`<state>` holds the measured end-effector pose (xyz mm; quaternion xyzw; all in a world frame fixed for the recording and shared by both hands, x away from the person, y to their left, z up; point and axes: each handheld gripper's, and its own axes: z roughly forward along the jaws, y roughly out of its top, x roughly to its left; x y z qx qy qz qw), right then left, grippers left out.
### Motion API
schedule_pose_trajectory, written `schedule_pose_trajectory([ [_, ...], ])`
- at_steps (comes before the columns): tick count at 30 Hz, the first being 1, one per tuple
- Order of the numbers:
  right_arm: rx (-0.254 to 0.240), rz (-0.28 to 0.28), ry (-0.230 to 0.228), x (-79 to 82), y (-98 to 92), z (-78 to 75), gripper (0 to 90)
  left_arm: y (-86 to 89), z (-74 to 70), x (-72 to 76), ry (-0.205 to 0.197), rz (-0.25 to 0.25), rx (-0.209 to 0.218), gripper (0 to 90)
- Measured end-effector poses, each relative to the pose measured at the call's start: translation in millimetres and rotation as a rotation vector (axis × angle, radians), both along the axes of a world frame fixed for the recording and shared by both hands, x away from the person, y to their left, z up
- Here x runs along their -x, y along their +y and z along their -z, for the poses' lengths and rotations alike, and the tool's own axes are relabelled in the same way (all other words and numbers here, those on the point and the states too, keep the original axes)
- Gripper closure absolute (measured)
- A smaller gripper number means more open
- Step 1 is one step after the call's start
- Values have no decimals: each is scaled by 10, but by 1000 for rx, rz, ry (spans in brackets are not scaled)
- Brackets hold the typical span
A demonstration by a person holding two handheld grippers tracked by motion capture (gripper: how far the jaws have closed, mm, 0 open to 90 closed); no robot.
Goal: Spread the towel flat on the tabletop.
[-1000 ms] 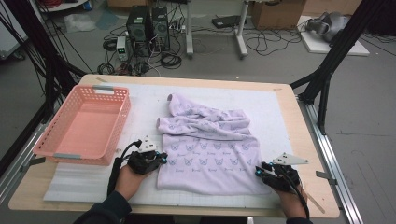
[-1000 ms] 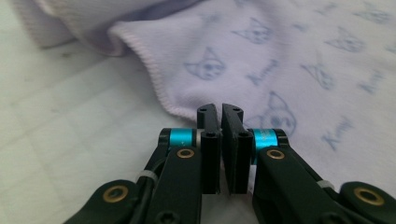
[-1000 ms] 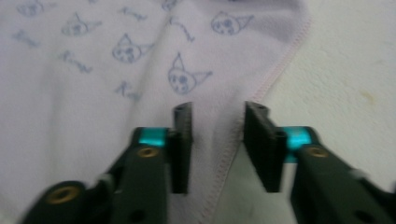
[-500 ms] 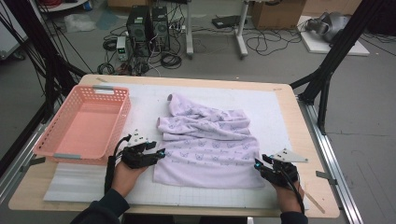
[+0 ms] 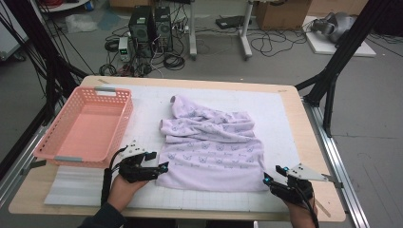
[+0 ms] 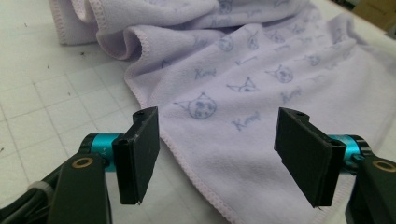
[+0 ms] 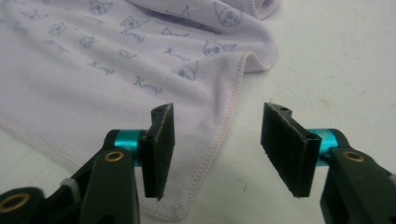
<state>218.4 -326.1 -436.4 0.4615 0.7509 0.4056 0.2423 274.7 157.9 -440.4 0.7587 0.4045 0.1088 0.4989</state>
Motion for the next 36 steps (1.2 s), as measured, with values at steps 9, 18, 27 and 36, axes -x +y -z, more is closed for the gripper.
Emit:
schedule_pose_trajectory([
  [9, -18, -3, -3, -69, -20, -6, 302, 70, -39, 44, -3, -8, -24, 311],
  [18, 19, -15, 62, -74, -62, 41, 317, -17, 4, 158, 32, -13, -82, 365],
  [27, 66, -79, 152, -144, 50, 99, 659, -33, 104, 351, -18, 18, -232, 599],
  [36, 73, -145, 176, -1, 78, 58, 864, 69, -9, 548, 7, 88, -220, 882],
])
